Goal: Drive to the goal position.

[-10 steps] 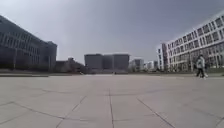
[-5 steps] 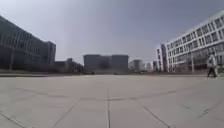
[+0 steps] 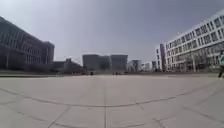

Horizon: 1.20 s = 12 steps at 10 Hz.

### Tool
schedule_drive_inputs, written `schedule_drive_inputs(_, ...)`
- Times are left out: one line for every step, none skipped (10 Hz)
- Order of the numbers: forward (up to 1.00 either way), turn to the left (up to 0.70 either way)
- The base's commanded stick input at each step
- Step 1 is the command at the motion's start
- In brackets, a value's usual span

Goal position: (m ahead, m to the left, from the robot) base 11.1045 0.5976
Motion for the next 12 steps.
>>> schedule_drive_inputs(0.85,0.0)
schedule_drive_inputs(0.85,0.0)
schedule_drive_inputs(0.85,0.0)
schedule_drive_inputs(0.85,0.0)
schedule_drive_inputs(0.85,0.0)
schedule_drive_inputs(0.85,0.0)
schedule_drive_inputs(0.85,0.0)
schedule_drive_inputs(0.85,0.0)
schedule_drive_inputs(0.85,0.0)
schedule_drive_inputs(0.85,0.0)
schedule_drive_inputs(0.85,0.0)
schedule_drive_inputs(0.85,0.0)
